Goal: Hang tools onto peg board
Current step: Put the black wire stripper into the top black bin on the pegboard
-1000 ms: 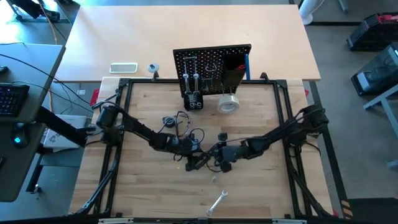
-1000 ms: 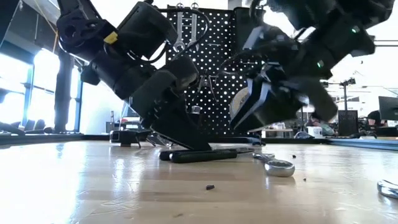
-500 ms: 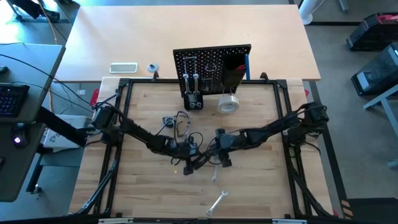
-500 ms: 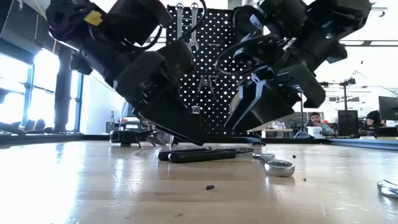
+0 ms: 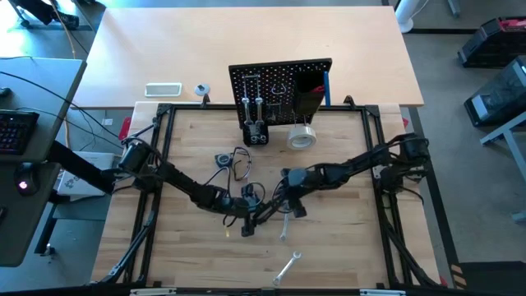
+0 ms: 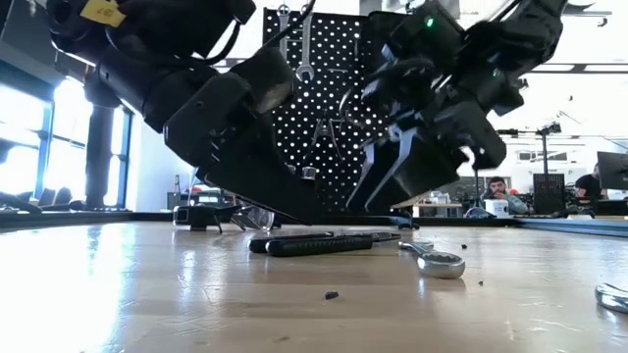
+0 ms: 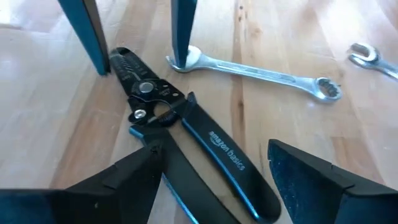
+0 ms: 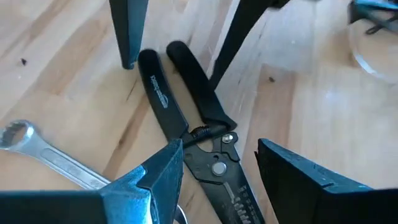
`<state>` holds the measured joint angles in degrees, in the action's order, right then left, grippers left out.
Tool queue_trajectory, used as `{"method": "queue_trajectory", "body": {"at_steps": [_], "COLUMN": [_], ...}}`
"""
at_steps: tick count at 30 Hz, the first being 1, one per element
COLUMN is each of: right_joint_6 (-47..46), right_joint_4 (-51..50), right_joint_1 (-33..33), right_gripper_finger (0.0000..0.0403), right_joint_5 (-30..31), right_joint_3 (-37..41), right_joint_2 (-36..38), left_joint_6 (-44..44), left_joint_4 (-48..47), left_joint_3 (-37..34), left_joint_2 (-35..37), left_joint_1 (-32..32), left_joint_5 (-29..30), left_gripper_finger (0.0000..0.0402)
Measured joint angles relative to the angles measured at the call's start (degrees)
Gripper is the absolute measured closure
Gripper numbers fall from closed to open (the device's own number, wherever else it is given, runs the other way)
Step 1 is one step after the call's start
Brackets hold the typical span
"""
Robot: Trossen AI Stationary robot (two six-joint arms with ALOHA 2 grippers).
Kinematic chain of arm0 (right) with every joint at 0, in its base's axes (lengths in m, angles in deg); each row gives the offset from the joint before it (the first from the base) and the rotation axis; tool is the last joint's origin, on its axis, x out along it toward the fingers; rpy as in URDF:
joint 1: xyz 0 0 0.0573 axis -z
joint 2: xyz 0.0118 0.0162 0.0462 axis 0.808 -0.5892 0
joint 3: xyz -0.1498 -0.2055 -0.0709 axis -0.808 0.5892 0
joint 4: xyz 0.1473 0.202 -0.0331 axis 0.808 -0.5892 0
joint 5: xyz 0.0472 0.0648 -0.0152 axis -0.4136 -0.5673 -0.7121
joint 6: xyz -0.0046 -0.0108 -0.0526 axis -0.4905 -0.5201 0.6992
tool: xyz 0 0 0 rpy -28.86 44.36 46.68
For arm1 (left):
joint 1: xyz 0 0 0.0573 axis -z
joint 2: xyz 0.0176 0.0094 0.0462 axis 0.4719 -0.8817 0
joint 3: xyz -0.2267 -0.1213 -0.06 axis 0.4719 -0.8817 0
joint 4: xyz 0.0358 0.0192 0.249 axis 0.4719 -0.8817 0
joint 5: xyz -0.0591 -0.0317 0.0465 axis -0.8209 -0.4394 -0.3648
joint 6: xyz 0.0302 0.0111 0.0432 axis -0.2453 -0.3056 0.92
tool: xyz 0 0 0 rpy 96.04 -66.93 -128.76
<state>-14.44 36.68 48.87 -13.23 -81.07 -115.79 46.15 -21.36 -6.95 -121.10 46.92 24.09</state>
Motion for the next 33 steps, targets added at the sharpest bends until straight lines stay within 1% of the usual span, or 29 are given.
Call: {"method": "queue_trajectory", "body": {"at_steps": [3,9,15,27,33], "right_joint_6": [1.41,3.44,3.78,0.61,-0.74], "right_joint_4": [2.14,5.2,3.59,2.07,1.95], "right_joint_1": [0.28,0.19,0.19,-0.06,-0.99], "right_gripper_finger": [0.0203,0.0203,0.0203,0.0203,0.0203], "right_joint_5": [-1.44,-1.52,-1.24,-1.64,-0.79], "right_joint_3": [0.0,-0.13,-0.22,-0.15,-0.15], "right_joint_2": [-2.8,-6.37,-6.61,-6.68,-6.68], "left_joint_6": [0.33,-0.94,-1.56,-2.71,-2.1], "left_joint_4": [-0.72,-1.83,-2.93,-6.05,-6.53], "left_joint_3": [0.02,0.07,0.12,0.24,0.24], "left_joint_2": [0.0,0.02,-0.49,-0.87,-0.83], "left_joint_1": [0.55,0.55,0.53,0.38,0.4], "left_joint_5": [1.89,0.89,0.65,3.1,4.63], "left_gripper_finger": [0.0121,0.0121,0.0121,0.0121,0.0121]}}
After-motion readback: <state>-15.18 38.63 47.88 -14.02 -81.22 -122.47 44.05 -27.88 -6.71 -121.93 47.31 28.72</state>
